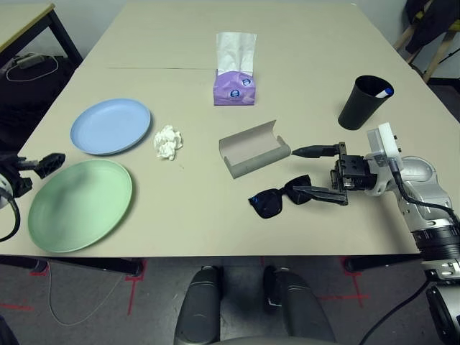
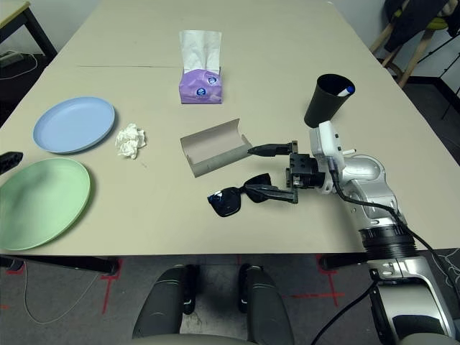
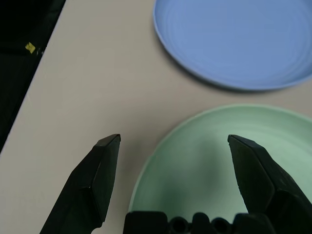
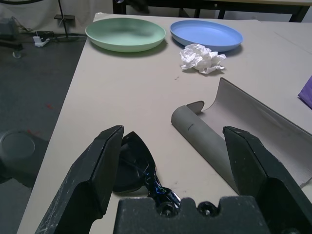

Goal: Organize and tidy the items on the table.

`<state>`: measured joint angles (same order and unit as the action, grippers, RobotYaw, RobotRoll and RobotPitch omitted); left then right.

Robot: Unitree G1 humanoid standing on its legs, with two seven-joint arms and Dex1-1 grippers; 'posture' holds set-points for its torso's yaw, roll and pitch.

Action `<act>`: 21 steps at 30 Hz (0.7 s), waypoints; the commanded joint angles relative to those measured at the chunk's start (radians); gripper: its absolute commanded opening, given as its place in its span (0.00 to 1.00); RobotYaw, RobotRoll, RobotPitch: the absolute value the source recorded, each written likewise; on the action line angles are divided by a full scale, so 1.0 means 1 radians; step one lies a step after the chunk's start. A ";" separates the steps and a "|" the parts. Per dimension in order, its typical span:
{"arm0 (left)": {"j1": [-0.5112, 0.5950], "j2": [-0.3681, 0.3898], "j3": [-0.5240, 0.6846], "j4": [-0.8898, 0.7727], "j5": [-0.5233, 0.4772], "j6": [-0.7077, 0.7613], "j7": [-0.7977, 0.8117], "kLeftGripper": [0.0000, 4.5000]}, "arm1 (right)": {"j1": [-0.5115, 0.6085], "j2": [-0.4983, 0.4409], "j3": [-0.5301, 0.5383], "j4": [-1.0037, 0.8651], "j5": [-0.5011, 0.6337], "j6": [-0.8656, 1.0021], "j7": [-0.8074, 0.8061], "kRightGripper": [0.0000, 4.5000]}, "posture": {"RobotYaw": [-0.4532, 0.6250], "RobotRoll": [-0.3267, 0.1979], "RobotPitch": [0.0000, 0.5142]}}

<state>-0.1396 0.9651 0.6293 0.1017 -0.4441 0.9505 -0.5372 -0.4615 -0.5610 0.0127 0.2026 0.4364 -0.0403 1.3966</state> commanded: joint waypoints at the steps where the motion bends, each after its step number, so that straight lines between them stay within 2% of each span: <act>1: 0.026 -0.014 0.002 0.021 0.002 -0.003 -0.009 1.00 | 0.006 0.002 0.007 -0.007 -0.004 0.000 -0.003 0.99 | 0.54 0.62 0.28; 12: 0.018 0.004 -0.036 0.121 0.032 -0.052 -0.023 1.00 | 0.027 0.000 0.007 -0.047 0.000 0.011 -0.023 0.99 | 0.53 0.62 0.27; 15: 0.016 0.008 -0.043 0.146 0.041 -0.068 -0.026 0.85 | 0.028 0.000 0.006 -0.055 0.001 0.013 -0.026 1.00 | 0.53 0.62 0.27; 21: 0.016 0.017 -0.055 0.168 0.057 -0.097 -0.030 0.35 | 0.028 -0.001 0.007 -0.059 0.000 0.014 -0.031 1.00 | 0.53 0.62 0.27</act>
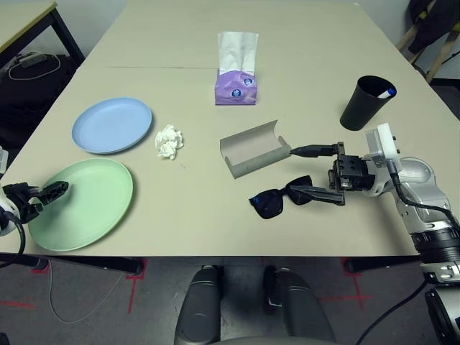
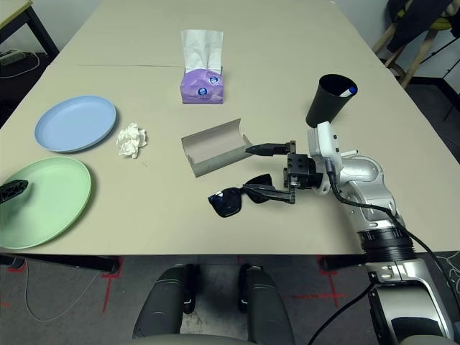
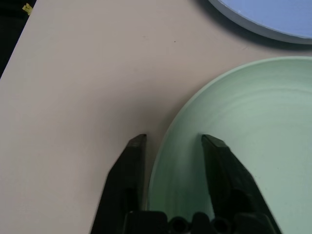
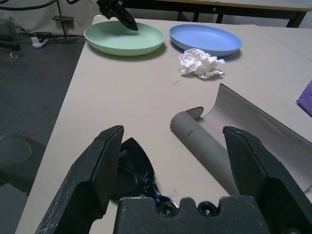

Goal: Organize and tidy the items on the table.

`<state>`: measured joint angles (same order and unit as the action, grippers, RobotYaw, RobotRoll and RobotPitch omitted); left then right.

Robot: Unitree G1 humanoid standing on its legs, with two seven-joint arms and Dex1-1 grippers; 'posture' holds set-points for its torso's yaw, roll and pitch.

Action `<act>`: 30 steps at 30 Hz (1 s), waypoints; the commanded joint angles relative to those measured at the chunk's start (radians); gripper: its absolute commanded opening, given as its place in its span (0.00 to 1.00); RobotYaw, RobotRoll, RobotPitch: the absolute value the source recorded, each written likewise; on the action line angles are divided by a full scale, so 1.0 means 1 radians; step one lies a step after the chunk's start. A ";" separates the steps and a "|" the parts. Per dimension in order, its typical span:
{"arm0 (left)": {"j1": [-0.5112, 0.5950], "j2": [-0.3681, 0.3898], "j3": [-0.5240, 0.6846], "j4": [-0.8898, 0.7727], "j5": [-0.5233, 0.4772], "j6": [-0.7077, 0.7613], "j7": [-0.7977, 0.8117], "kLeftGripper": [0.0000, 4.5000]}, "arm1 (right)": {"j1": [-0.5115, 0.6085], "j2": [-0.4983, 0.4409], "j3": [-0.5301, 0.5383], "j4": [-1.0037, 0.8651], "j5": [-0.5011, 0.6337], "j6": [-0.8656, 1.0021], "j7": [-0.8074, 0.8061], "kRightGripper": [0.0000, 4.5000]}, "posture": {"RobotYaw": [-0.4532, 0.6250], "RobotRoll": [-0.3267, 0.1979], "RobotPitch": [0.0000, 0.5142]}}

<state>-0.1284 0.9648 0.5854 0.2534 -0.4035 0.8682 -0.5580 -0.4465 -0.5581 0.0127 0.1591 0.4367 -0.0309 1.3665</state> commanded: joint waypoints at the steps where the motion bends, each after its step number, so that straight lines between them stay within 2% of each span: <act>1: 0.003 0.018 -0.010 0.017 0.016 -0.015 -0.012 0.29 | 0.012 -0.003 0.007 -0.012 -0.002 0.002 0.000 1.00 | 0.53 0.62 0.27; 4: 0.003 0.020 -0.007 0.020 0.018 -0.016 -0.020 0.04 | 0.010 -0.002 0.007 -0.005 -0.005 -0.003 -0.001 1.00 | 0.53 0.62 0.27; 5: 0.004 0.022 -0.006 0.021 0.019 -0.016 -0.024 0.01 | 0.009 -0.002 0.007 -0.003 -0.006 -0.004 -0.001 1.00 | 0.53 0.62 0.27; 14: 0.032 0.041 0.013 0.014 -0.011 0.010 -0.089 0.01 | -0.008 0.003 0.009 0.016 -0.012 -0.011 -0.005 1.00 | 0.53 0.62 0.27; 21: 0.068 0.051 0.073 -0.108 -0.130 0.130 -0.186 0.01 | -0.015 0.004 0.009 0.025 -0.018 -0.014 -0.004 1.00 | 0.53 0.62 0.27; 26: 0.026 0.006 0.087 -0.244 -0.210 0.224 -0.151 0.01 | -0.020 0.008 0.011 0.028 -0.021 -0.013 -0.005 1.00 | 0.53 0.62 0.27; 30: -0.068 -0.008 0.081 -0.238 -0.222 0.238 -0.097 0.01 | -0.025 0.009 0.011 0.029 -0.022 -0.011 -0.005 1.00 | 0.53 0.62 0.26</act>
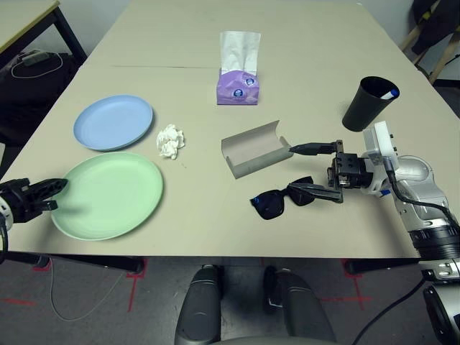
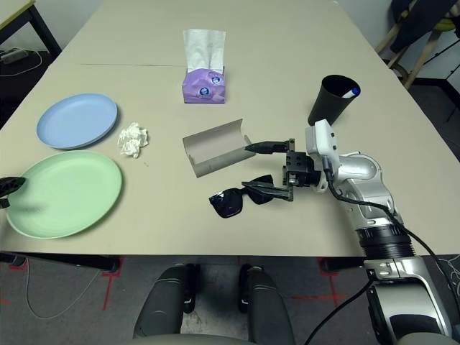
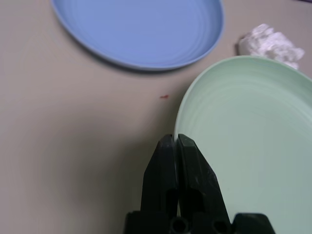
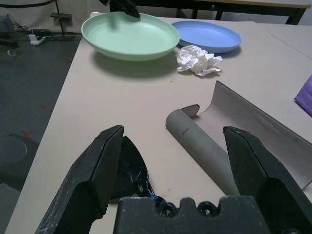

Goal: Organize and tidy the items on the table.

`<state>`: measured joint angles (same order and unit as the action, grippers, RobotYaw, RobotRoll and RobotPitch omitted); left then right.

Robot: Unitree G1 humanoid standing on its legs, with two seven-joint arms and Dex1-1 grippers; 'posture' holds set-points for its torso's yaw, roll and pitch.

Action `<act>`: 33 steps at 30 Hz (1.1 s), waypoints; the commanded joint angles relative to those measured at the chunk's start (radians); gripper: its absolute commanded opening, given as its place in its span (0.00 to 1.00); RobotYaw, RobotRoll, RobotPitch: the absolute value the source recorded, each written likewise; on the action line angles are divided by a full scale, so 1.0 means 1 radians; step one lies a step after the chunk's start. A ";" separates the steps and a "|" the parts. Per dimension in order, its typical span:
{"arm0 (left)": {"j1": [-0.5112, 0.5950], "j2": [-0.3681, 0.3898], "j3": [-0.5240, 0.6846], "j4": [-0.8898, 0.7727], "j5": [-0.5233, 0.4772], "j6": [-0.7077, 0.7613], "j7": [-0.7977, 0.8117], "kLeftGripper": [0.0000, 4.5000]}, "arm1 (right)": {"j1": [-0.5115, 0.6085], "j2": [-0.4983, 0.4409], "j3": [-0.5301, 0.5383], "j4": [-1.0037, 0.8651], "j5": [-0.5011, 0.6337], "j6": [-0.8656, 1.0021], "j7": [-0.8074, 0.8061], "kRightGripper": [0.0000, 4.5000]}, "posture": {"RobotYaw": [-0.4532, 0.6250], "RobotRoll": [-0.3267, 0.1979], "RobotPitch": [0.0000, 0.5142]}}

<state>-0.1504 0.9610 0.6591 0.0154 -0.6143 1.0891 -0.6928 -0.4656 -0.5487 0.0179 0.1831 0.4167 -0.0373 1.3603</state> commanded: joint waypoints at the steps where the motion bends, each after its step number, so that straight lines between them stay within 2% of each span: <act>1: -0.078 -0.005 0.005 0.019 -0.009 0.012 0.052 0.01 | -0.007 -0.001 0.006 0.005 -0.003 -0.004 0.001 1.00 | 0.53 0.62 0.26; 4: -0.182 -0.008 -0.009 0.089 0.001 -0.013 0.084 0.01 | -0.007 -0.003 0.006 0.003 -0.002 -0.001 0.000 1.00 | 0.53 0.62 0.26; 9: -0.333 -0.022 -0.069 0.247 0.075 -0.122 0.164 0.01 | -0.002 -0.005 0.007 -0.009 0.000 0.003 -0.007 1.00 | 0.53 0.62 0.26; 16: -0.540 -0.173 -0.122 0.440 0.198 -0.365 0.401 0.01 | -0.008 0.004 -0.001 -0.004 -0.003 0.001 -0.043 1.00 | 0.52 0.62 0.26; 24: -0.621 -0.275 -0.150 0.527 0.249 -0.511 0.518 0.01 | -0.024 0.034 -0.040 -0.004 0.019 0.052 -0.167 1.00 | 0.51 0.62 0.26; 33: -0.635 -0.283 -0.144 0.595 0.273 -0.587 0.591 0.01 | 0.005 0.050 -0.047 -0.067 0.050 0.116 -0.216 1.00 | 0.51 0.62 0.26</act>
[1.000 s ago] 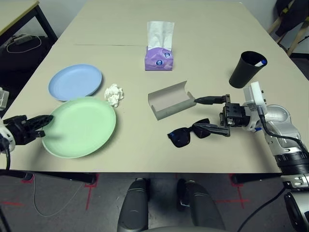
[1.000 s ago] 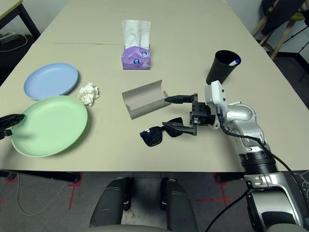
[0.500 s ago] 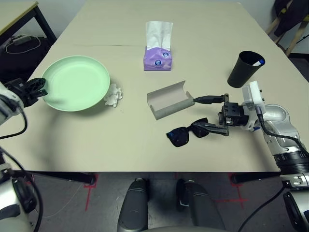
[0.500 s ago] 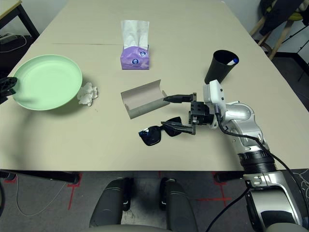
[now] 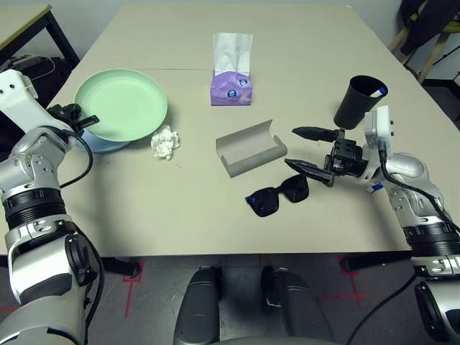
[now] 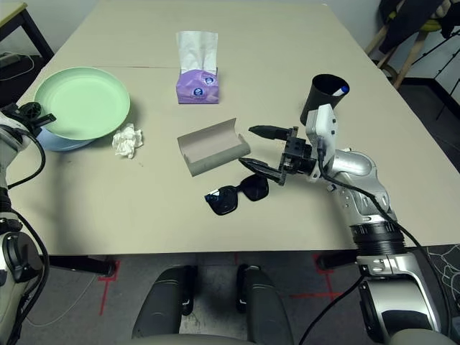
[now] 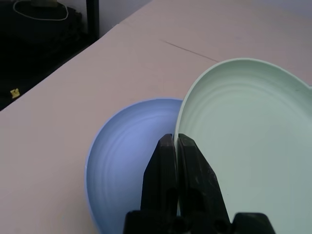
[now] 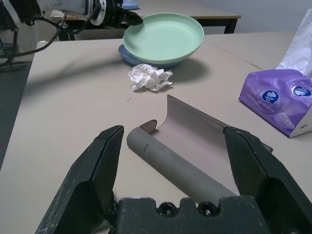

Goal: Organize and tidy the items on the table.

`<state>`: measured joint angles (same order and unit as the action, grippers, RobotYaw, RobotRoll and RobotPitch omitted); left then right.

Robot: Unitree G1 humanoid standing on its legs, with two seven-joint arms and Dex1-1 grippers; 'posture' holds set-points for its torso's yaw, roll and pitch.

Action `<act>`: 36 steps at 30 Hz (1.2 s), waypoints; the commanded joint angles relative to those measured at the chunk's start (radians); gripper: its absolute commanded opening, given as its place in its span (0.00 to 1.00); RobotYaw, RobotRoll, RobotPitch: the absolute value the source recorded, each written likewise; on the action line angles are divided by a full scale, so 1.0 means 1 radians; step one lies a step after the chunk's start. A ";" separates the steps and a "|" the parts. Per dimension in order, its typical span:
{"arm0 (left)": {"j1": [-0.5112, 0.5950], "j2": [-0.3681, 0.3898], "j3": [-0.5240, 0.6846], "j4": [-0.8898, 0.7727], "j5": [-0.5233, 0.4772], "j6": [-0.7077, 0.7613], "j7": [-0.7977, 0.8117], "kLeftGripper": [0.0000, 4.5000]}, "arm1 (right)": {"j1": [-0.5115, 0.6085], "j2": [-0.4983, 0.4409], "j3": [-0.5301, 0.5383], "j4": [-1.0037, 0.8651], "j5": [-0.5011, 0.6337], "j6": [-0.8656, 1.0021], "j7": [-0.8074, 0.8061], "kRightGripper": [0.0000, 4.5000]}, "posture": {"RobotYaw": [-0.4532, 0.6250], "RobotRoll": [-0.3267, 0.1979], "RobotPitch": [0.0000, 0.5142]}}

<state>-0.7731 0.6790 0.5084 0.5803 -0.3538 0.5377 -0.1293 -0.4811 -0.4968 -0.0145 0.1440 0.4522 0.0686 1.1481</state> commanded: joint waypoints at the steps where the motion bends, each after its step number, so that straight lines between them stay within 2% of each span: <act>1: -0.015 0.000 0.010 0.036 0.016 -0.048 0.038 0.01 | 0.022 -0.002 -0.014 -0.031 0.015 0.012 -0.004 1.00 | 0.51 0.62 0.26; 11: -0.048 0.001 0.028 0.083 0.020 -0.164 0.128 0.01 | 0.033 -0.005 -0.007 -0.037 0.013 0.008 0.000 1.00 | 0.51 0.62 0.27; 19: -0.036 0.008 0.012 0.092 0.033 -0.167 0.144 0.01 | 0.034 -0.006 -0.005 -0.039 0.009 0.007 0.002 1.00 | 0.51 0.62 0.27; 22: -0.034 0.005 0.008 0.089 0.039 -0.165 0.142 0.17 | 0.032 -0.006 -0.004 -0.039 0.008 0.007 0.002 1.00 | 0.51 0.62 0.27; 26: -0.033 0.001 0.002 0.084 0.048 -0.159 0.147 0.48 | 0.026 -0.006 -0.005 -0.027 0.006 0.002 0.003 1.00 | 0.51 0.62 0.27; 31: -0.025 -0.001 -0.003 0.078 0.052 -0.149 0.149 0.93 | 0.023 -0.003 -0.017 -0.012 0.006 -0.010 -0.007 1.00 | 0.51 0.62 0.27; 32: -0.022 -0.001 -0.006 0.074 0.050 -0.145 0.143 0.99 | 0.024 -0.002 -0.017 -0.013 0.006 -0.010 -0.008 1.00 | 0.51 0.62 0.27; 36: -0.017 -0.007 -0.007 0.064 0.045 -0.136 0.141 0.99 | 0.025 0.002 -0.020 -0.015 0.008 -0.012 -0.018 1.00 | 0.51 0.62 0.27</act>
<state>-0.8087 0.6789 0.5085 0.6516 -0.3122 0.3885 0.0154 -0.4616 -0.4962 -0.0144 0.1250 0.4589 0.0676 1.1364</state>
